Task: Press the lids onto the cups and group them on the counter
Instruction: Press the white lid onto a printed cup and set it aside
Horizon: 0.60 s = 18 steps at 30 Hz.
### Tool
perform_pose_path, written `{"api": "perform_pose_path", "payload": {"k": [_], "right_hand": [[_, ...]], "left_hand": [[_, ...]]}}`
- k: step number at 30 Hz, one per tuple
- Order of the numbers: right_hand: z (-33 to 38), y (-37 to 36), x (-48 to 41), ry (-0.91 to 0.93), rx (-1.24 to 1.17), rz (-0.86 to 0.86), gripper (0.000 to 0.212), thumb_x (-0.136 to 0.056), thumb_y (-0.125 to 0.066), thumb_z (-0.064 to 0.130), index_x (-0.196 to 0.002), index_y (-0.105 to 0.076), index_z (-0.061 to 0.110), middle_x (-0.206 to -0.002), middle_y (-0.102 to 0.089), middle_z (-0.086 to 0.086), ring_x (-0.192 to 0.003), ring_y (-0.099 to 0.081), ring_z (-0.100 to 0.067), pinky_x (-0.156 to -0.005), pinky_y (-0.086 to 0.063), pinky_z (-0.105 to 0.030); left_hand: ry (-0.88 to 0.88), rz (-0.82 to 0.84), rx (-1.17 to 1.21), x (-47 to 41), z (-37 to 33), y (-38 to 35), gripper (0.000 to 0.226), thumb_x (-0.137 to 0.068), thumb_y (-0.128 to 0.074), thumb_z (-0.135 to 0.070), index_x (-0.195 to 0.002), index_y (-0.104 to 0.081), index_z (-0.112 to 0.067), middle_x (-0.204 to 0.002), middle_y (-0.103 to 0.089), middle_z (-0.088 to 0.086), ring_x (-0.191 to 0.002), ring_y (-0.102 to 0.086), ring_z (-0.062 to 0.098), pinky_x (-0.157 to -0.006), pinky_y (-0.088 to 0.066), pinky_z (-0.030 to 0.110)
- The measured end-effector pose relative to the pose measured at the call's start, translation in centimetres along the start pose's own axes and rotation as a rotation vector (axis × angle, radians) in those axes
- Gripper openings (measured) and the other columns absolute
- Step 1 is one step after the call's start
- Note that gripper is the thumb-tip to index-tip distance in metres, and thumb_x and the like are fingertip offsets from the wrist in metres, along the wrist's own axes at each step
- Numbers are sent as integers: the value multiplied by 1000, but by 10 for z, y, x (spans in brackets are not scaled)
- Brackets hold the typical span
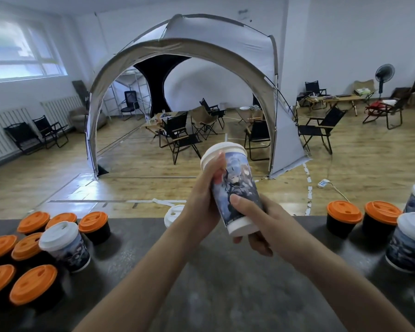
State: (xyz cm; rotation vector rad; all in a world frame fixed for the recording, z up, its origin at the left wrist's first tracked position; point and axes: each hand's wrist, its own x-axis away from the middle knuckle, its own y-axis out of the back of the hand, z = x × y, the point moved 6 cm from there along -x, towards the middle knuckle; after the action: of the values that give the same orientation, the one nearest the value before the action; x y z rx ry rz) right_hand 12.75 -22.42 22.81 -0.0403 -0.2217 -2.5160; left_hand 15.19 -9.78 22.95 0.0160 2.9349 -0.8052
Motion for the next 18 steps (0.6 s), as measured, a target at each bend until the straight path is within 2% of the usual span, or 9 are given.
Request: {"api": "perform_pose_path", "payload": {"k": [1,3,5,7,9,11,13,15,18], "right_hand": [[-1,-2,-1,10,-54,20,68,-74,-61,67,-116,-54,14,-77,-73,-9,-46,-50,-18,-41,-37,-25],[-6,-2,-2,30,-31,-36,67,-74,-61,71,-115,-53,19,-76,-73,-4,-49,-54,-21,-41,-42,-29],[-11,-2,-1,51,-25,-73,69,-79,-64,75,-115,-52,17,-75,-73,-4,-48,-55,-20,-41,-45,-31],[-14,-11,-1,19,-280,64,67,-88,-57,70,-111,-55,7,-78,-70,-13,-46,-52,-20,-40,-42,-26],[-11,-23,2,-30,-505,229,66,-89,-46,66,-109,-60,5,-83,-68,-17,-47,-51,-19,-39,-39,-22],[-14,-23,2,-29,-477,225,68,-89,-49,69,-111,-63,6,-89,-70,-16,-52,-55,-20,-40,-42,-24],[-18,-18,-2,21,-324,119,66,-85,-55,69,-110,-64,8,-89,-73,-14,-54,-57,-22,-43,-45,-27],[-20,-18,-5,50,-297,107,64,-85,-53,67,-106,-64,7,-86,-73,-14,-53,-57,-21,-44,-44,-27],[-17,-30,-3,26,-601,283,64,-93,-46,66,-109,-65,6,-85,-69,-16,-52,-53,-16,-40,-43,-24]], "left_hand": [[-31,-39,-23,-1,-2,1,84,-76,-77,-51,-134,-56,6,-115,-66,21,-103,-67,33,-90,-59,44],[-85,-121,-63,-4,-7,6,87,-74,-81,-47,-136,-53,6,-114,-63,23,-105,-63,37,-98,-54,51],[-99,-107,-76,-5,-10,6,90,-74,-84,-48,-136,-51,8,-115,-61,23,-105,-62,37,-100,-52,51],[-50,-4,-51,-1,-8,2,84,-83,-74,-51,-137,-51,9,-119,-59,23,-103,-63,33,-95,-54,45],[-27,45,-26,2,-5,4,67,-87,-68,-49,-128,-62,3,-115,-64,20,-98,-65,29,-90,-56,39],[-40,10,-45,3,-5,7,56,-90,-63,-47,-120,-66,1,-111,-65,20,-96,-66,30,-90,-56,39],[-78,-25,-107,1,-8,12,72,-88,-69,-49,-130,-56,8,-120,-59,26,-106,-61,36,-95,-52,44],[-103,-29,-139,2,-10,13,87,-82,-76,-53,-136,-50,11,-122,-58,28,-108,-59,37,-96,-52,44],[-37,71,-10,4,-7,7,84,-79,-77,-55,-134,-54,5,-118,-64,19,-102,-66,29,-92,-56,39]]}}
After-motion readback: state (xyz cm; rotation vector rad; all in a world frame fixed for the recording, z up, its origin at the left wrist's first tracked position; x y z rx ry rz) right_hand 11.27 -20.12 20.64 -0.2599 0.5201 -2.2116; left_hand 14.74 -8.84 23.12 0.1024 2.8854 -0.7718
